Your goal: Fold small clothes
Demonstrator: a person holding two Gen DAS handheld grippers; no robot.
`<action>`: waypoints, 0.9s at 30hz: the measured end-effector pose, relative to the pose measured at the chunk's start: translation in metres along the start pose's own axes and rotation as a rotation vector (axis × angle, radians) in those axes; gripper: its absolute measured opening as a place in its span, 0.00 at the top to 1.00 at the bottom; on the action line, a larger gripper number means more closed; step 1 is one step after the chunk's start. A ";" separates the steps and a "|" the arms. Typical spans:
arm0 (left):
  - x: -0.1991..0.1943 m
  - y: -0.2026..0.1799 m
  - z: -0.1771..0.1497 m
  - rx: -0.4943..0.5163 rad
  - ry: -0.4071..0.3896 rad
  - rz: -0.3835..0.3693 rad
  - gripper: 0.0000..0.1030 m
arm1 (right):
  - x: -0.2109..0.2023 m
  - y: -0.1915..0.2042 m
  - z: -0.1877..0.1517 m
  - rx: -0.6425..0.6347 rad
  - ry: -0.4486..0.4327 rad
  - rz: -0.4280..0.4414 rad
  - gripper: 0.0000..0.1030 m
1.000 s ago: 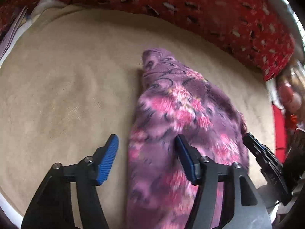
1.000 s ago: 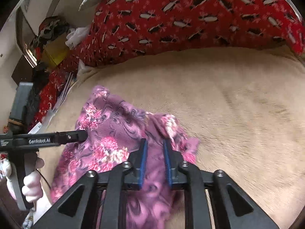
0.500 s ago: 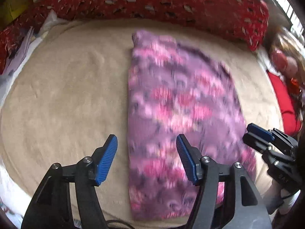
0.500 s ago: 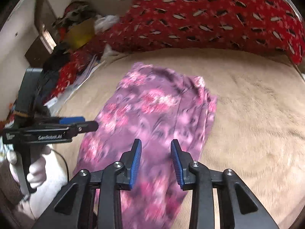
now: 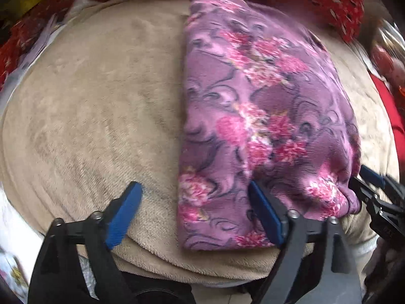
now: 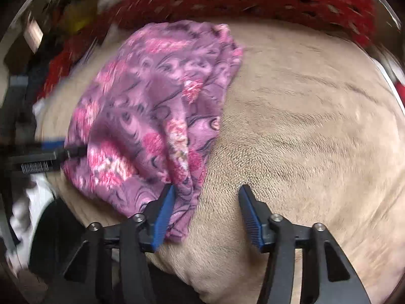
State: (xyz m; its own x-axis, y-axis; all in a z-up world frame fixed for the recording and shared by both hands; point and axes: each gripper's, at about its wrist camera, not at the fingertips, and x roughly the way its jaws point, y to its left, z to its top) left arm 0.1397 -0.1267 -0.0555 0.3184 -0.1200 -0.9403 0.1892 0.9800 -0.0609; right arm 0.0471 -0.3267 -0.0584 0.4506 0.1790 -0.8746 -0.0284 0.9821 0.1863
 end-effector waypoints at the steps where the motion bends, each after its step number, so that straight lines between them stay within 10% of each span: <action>1: 0.000 0.003 -0.001 -0.007 0.005 -0.009 0.12 | 0.000 -0.001 -0.001 0.027 -0.006 -0.006 0.41; 13: 0.008 0.039 -0.023 -0.052 -0.021 -0.048 0.00 | 0.008 -0.003 -0.010 0.191 -0.038 -0.048 0.01; 27: 0.011 0.045 -0.030 -0.025 -0.031 -0.104 0.00 | 0.005 -0.001 -0.001 0.170 0.026 -0.115 0.02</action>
State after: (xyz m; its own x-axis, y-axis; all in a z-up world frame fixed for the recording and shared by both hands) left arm 0.1237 -0.0795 -0.0786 0.3270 -0.2258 -0.9177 0.1994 0.9657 -0.1665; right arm 0.0482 -0.3270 -0.0631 0.4186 0.0696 -0.9055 0.1741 0.9724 0.1552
